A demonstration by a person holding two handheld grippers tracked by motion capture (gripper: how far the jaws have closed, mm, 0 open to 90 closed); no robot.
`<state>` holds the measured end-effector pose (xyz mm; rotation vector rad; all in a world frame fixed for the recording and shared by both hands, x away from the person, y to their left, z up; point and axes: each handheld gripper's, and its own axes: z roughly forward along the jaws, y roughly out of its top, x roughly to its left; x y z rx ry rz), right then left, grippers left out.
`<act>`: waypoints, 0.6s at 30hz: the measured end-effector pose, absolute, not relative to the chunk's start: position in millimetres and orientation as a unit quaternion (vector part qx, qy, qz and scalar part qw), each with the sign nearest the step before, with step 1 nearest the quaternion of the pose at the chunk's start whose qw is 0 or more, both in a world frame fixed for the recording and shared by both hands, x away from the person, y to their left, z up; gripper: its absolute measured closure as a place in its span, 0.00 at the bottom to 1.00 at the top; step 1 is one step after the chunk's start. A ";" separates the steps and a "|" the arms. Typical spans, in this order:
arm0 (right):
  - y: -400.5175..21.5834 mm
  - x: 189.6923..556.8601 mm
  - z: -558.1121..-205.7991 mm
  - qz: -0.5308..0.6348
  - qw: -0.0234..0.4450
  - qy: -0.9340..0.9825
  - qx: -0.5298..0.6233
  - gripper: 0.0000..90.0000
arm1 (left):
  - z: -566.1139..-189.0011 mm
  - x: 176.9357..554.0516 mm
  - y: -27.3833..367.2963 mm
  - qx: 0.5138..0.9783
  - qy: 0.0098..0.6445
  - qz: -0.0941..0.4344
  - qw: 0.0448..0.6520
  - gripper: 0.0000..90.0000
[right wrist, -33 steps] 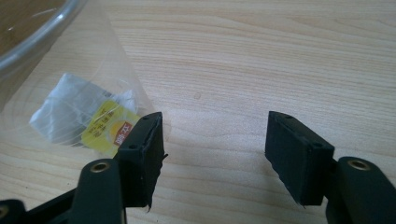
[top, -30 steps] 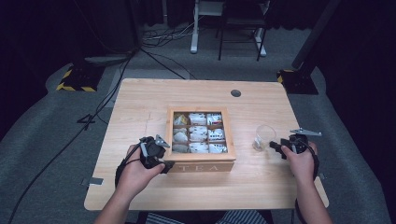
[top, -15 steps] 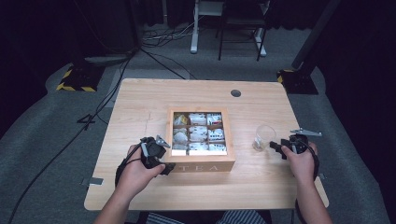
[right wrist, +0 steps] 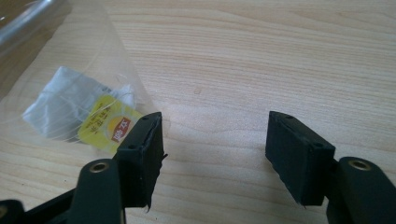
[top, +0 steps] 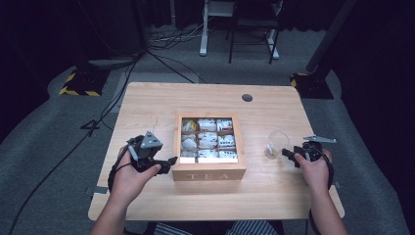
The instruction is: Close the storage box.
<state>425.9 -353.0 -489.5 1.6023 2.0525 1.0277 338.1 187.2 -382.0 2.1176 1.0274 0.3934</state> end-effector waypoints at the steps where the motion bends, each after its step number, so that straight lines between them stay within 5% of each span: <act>1: -353.1 426.0 -489.7 0.361 0.170 0.723 0.564 0.42 | -381.1 339.1 191.4 0.824 0.401 0.158 0.368 0.34; 5: -354.1 425.2 -490.7 0.359 0.173 0.724 0.563 0.41 | -380.5 343.9 206.2 0.823 0.402 0.198 0.349 0.33; 18: -358.3 424.2 -497.1 0.352 0.189 0.744 0.535 0.31 | -411.0 371.8 239.1 0.804 0.451 0.205 0.328 0.30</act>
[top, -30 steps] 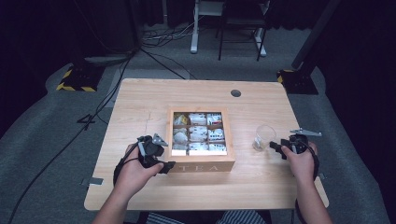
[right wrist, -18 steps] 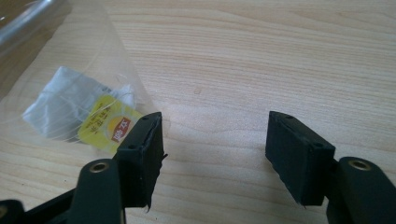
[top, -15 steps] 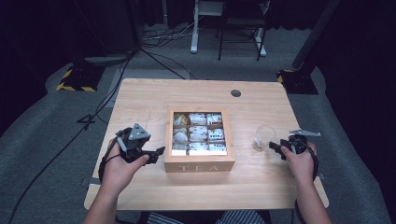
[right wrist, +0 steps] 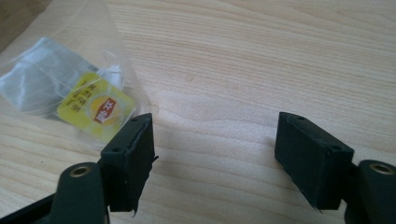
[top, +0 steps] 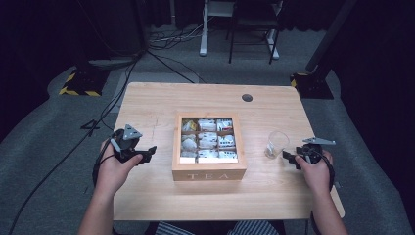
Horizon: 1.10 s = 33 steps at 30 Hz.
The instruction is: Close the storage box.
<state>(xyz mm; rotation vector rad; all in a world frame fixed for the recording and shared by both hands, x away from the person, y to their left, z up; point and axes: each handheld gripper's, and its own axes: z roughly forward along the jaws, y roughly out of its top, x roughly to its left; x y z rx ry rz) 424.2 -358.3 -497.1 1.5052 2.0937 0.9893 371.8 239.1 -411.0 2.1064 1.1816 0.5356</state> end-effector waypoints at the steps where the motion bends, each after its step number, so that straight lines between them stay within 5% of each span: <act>1: -358.6 424.2 -497.9 0.352 0.193 0.745 0.532 0.30 | -415.1 374.6 241.9 0.802 0.456 0.202 0.327 0.30; 9: -356.5 424.8 -503.3 0.337 0.227 0.759 0.508 0.23 | -438.2 388.8 259.3 0.784 0.486 0.188 0.338 0.30; 33: -356.0 425.2 -503.4 0.337 0.226 0.760 0.508 0.22 | -492.7 407.6 262.8 0.771 0.514 0.183 0.329 0.32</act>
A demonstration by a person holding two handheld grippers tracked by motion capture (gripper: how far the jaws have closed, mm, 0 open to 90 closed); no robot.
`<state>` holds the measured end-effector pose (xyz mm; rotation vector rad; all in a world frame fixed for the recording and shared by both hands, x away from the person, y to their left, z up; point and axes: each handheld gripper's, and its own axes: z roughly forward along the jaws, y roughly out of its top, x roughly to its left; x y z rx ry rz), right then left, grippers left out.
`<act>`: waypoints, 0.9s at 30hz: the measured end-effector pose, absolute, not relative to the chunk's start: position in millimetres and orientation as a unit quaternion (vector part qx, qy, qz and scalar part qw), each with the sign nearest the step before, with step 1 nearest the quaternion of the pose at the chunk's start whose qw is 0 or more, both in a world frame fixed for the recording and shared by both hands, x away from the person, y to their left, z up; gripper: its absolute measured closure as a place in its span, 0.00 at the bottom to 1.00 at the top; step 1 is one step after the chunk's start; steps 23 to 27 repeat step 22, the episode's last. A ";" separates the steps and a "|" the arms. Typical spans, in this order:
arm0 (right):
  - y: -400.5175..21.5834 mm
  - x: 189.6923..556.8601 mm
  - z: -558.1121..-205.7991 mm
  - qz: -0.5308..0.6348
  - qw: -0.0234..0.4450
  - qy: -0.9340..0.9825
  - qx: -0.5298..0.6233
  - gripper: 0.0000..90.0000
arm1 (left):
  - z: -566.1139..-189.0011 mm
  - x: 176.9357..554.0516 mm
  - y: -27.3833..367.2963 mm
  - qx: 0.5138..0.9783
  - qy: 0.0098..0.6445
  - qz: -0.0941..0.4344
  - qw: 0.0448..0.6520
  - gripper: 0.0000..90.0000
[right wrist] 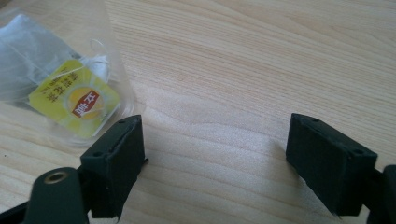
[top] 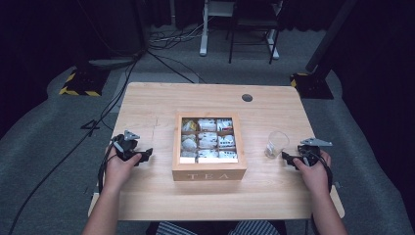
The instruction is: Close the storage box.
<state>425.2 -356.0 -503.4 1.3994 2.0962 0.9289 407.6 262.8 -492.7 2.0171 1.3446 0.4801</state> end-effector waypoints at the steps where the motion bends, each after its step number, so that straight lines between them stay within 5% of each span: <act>1: -356.0 425.2 -503.4 0.337 0.226 0.760 0.508 0.22 | -494.3 407.9 263.2 0.771 0.516 0.182 0.326 0.32; 8: -356.0 425.2 -503.4 0.337 0.226 0.760 0.507 0.22 | -500.5 409.5 263.4 0.773 0.519 0.193 0.309 0.28; 13: -356.0 425.2 -503.4 0.337 0.226 0.760 0.507 0.22 | -504.1 411.7 263.1 0.770 0.518 0.195 0.316 0.16; 27: -355.6 425.1 -503.4 0.336 0.226 0.760 0.507 0.21 | -504.1 411.8 263.2 0.771 0.518 0.195 0.316 0.16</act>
